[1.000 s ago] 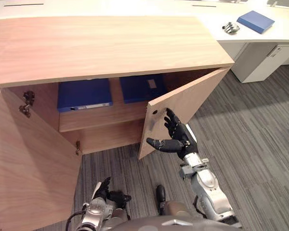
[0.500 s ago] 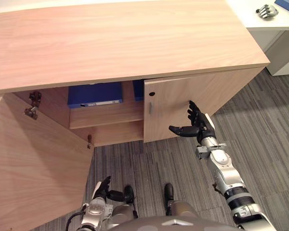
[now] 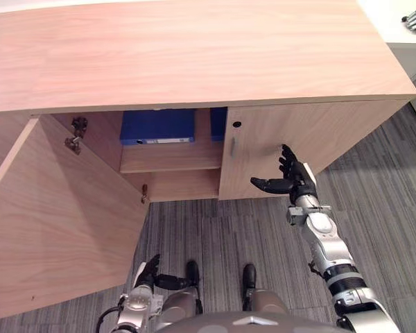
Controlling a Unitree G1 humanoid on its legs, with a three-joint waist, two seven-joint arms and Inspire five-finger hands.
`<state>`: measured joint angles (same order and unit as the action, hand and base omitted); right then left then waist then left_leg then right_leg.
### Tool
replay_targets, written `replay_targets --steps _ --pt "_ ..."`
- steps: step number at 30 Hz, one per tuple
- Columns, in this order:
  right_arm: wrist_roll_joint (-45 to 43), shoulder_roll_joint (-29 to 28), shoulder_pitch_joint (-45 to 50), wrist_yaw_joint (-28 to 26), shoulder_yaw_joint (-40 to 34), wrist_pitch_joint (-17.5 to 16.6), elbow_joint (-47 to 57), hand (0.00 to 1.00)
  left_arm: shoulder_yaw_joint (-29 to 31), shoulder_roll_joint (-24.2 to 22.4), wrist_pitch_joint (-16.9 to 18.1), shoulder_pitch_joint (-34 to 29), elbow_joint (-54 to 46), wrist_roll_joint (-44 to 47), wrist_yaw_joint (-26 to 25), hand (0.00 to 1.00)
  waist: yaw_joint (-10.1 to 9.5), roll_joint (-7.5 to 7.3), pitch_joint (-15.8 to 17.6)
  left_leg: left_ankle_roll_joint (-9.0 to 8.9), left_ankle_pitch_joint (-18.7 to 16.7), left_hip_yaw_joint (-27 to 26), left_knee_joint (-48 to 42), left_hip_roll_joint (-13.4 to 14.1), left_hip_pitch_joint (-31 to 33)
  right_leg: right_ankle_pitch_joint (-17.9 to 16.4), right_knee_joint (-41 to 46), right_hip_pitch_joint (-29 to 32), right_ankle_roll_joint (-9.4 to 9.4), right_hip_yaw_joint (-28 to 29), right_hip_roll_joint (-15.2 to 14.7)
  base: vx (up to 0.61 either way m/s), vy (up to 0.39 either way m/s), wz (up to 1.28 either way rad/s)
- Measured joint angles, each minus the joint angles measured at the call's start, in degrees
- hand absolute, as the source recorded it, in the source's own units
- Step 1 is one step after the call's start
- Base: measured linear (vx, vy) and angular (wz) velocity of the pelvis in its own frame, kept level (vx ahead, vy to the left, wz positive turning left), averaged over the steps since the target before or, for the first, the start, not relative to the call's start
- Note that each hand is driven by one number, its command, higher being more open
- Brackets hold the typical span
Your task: Walk over to the cabinet, pick up the folder, carry it to the office cabinet, place the folder inside the office cabinet, then close the office cabinet door
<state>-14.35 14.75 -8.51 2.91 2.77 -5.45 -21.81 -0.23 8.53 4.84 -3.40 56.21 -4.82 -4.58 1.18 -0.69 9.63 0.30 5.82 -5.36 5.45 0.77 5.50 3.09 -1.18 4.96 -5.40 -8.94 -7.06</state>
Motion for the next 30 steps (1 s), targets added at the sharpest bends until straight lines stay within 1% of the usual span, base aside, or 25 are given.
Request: replay_targets --steps 2,8,11,13,14,16,19,24,25,30 --pt "1.7 -1.9 3.2 -0.2 -1.7 0.0 1.0 1.00 -0.1 -0.1 0.0 -0.2 -0.5 -0.1 0.0 1.00 0.00 -0.02 0.0 0.09 -0.2 0.7 0.0 -0.1 -0.2 -0.3 -0.2 -0.8 -0.13 -0.7 -0.1 0.08 0.013 0.25" --pt "7.5 -7.3 12.0 -1.0 -1.7 0.0 0.6 1.00 -0.1 -0.7 -0.1 -0.2 -1.0 -0.2 0.0 1.00 0.43 -0.04 -0.1 -0.20 -0.5 1.1 -0.2 -0.1 -1.1 -0.8 -0.3 -1.9 -0.22 -1.3 0.0 0.03 0.003 0.05" --pt "10.1 -9.6 14.2 -1.0 -1.8 0.0 -5.4 1.00 0.0 -1.3 -0.4 -0.3 -0.9 -0.3 0.0 1.00 0.65 -0.40 -0.7 -0.38 -0.7 0.7 0.0 0.0 -1.6 -1.0 -0.1 -2.1 -0.04 -0.9 0.2 -0.03 0.004 -0.08" --pt "10.1 -10.8 14.3 -0.9 -2.2 0.4 -13.7 1.00 -0.1 -1.8 -0.5 -0.5 -0.7 -0.3 0.0 1.00 0.64 -0.67 -1.2 -0.45 -0.7 -0.1 0.0 0.4 -2.2 -1.1 0.1 -2.1 0.02 -0.2 0.3 -0.05 -0.008 -0.17" --pt "10.1 -11.0 14.4 -0.8 -2.4 0.5 -15.8 1.00 -0.1 -2.0 -0.5 -0.6 -0.7 -0.3 0.0 1.00 0.64 -0.67 -1.3 -0.48 -0.8 -0.3 0.0 0.4 -2.4 -1.1 0.2 -2.1 0.02 0.1 0.4 -0.05 -0.009 -0.21" --pt "10.1 -12.3 14.5 0.1 -5.1 1.8 -22.5 1.00 -0.1 -2.3 -0.6 -0.9 -0.6 -0.2 0.0 1.00 0.67 -0.60 -1.7 -0.73 -1.0 -1.4 0.0 0.6 -2.9 -1.1 0.4 -2.1 -0.13 1.1 0.5 -0.05 0.002 -0.22" --pt "10.1 -12.3 14.9 1.0 -6.4 2.7 -26.6 1.00 0.1 -2.2 -0.7 -0.8 0.3 -0.2 -0.1 1.00 0.87 -0.68 -2.1 -0.98 -1.5 -2.7 0.0 0.9 -3.7 -1.1 0.4 -2.1 -0.19 2.4 0.7 -0.03 0.003 -0.28" --pt "9.9 -12.3 15.4 1.7 -8.3 2.8 -28.6 1.00 0.2 -2.2 -1.2 -1.2 0.3 0.1 -0.2 1.00 0.83 -0.85 -2.4 -1.12 -2.3 -4.2 0.1 1.0 -6.3 -1.1 0.0 -4.1 -0.19 4.0 1.0 0.00 0.002 -0.17" --pt "9.9 -12.2 14.9 1.8 -8.3 2.8 -29.5 1.00 0.7 -2.3 -1.2 -1.4 0.3 0.4 -0.5 1.00 0.66 -1.07 -2.9 -1.26 -2.6 -5.0 0.1 1.0 -6.7 -1.1 0.0 -4.1 -0.18 4.6 1.1 0.03 0.015 -0.25" --pt "9.9 -12.2 13.5 2.2 -8.3 3.0 -32.1 1.00 1.4 -2.3 -1.2 -1.9 0.3 2.0 -1.3 1.00 0.64 -1.17 -3.2 -0.80 -2.8 -5.3 0.0 0.8 -7.1 -1.0 0.0 -4.2 0.03 5.1 1.0 0.02 0.006 -0.09"
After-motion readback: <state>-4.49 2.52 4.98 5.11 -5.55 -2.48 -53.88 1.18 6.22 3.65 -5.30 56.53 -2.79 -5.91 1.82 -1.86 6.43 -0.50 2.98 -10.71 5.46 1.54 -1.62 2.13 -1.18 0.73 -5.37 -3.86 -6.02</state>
